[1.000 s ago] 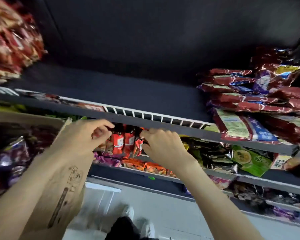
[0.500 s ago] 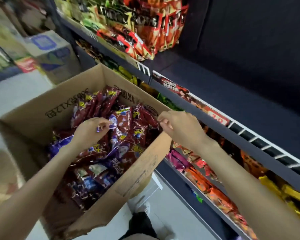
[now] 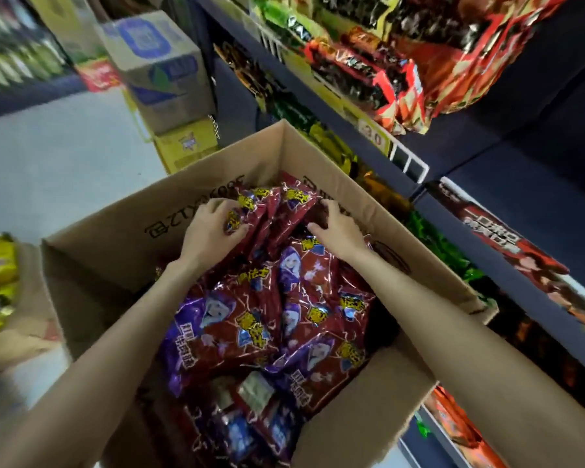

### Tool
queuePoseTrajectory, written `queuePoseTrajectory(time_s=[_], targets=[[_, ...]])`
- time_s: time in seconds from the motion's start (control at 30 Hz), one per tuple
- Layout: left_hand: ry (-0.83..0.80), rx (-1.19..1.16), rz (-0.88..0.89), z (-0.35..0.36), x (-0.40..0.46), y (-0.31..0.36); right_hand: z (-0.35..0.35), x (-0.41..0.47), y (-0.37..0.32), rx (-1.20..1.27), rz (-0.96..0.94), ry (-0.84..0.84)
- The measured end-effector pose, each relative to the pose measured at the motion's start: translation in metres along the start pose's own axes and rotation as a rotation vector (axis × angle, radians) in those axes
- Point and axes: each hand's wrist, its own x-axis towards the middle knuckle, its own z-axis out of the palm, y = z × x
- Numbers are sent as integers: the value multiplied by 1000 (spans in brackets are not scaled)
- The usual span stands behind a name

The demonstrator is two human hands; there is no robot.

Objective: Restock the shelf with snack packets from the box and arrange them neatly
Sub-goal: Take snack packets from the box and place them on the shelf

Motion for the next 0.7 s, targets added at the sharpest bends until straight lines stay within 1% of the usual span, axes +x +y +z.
queuePoseTrajectory(time_s=[0.17, 0.27, 0.3, 0.4, 0.47, 0.53, 0.6, 0.7], targets=[[-13, -82, 133, 10, 27, 11, 22, 38, -21, 189, 154, 126], [-1, -17, 185, 15, 60, 23, 31, 47, -31, 197, 181, 234], [-38, 28, 189, 18, 69, 26, 33, 49, -32, 199, 185, 269], [-237, 173, 190, 25, 84, 30, 31, 46, -29, 236, 185, 321], [-260, 217, 228, 26, 85, 34, 23, 38, -26, 238, 169, 301], [-250, 250, 311, 24, 84, 37, 9, 23, -23, 243, 149, 239], [-262, 331, 451, 20, 81, 39, -7, 3, -15, 234, 110, 179], [-190, 317, 706, 12, 74, 43, -28, -29, -3, 79, 32, 194]])
